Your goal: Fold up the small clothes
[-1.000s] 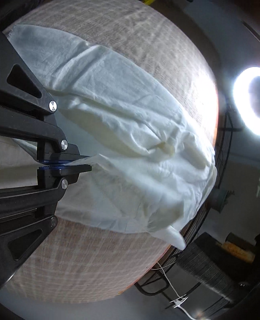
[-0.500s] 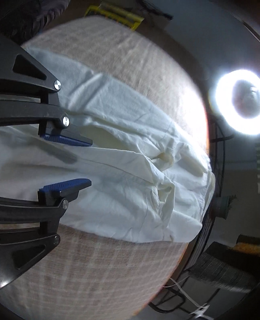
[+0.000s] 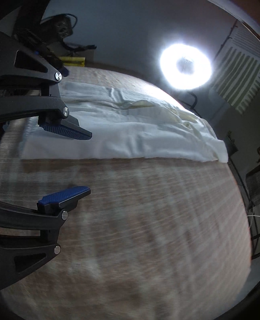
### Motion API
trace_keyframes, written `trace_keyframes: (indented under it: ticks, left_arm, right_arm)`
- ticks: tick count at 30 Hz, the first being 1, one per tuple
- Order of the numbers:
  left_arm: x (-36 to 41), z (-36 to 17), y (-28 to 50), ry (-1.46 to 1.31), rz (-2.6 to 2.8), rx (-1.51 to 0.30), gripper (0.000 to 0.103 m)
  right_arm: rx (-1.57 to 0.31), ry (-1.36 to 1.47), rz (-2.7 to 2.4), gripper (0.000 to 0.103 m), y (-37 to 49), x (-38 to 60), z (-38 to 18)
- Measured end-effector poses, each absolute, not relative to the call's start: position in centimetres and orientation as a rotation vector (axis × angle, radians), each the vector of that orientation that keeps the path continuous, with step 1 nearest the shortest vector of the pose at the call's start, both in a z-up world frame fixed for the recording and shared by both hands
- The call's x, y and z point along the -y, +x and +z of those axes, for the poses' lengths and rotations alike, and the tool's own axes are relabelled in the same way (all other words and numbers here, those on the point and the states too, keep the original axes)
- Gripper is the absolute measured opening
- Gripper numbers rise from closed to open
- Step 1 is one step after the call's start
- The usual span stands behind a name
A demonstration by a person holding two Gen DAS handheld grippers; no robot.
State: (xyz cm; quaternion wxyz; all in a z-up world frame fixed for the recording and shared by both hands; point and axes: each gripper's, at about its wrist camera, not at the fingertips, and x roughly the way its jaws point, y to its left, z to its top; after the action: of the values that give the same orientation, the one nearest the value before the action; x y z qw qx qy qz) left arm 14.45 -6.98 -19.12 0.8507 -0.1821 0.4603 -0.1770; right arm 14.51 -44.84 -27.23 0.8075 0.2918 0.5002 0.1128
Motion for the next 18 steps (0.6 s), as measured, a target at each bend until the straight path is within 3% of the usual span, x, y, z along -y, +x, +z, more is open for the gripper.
trace_keyframes:
  ticks: [4, 8, 9, 10, 12, 14, 18]
  left_arm:
    - [4.5, -21.9, 15.7, -0.454, -0.296, -1.085, 0.049]
    - [4.1, -23.6, 16.2, -0.515, -0.310, -1.103, 0.049]
    - [4.2, -23.5, 16.1, -0.536, -0.339, -1.101, 0.049]
    - [4.3, -23.7, 16.2, -0.562, -0.375, -1.111, 0.044]
    - [4.8, -24.1, 16.6, -0.573, -0.397, -1.133, 0.008]
    - [5.2, -24.1, 16.7, -0.562, -0.407, -1.132, 0.004]
    - [4.5, -21.4, 16.2, -0.561, -0.440, -1.085, 0.003]
  right_arm:
    - [-1.079, 0.649, 0.296, 0.047, 14.1, 44.4, -27.6]
    - [-1.106, 0.660, 0.337, 0.033, 13.9, 43.7, -28.4]
    - [-1.103, 0.679, 0.346, 0.026, 13.9, 43.5, -28.5]
    - [-1.107, 0.697, 0.361, 0.022, 13.8, 43.4, -28.7]
    - [-1.115, 0.710, 0.379, 0.009, 13.9, 42.9, -29.0]
    - [-1.107, 0.689, 0.367, 0.004, 14.1, 42.3, -28.6]
    - [-1.033, 0.744, 0.374, 0.002, 12.8, 42.7, -26.0]
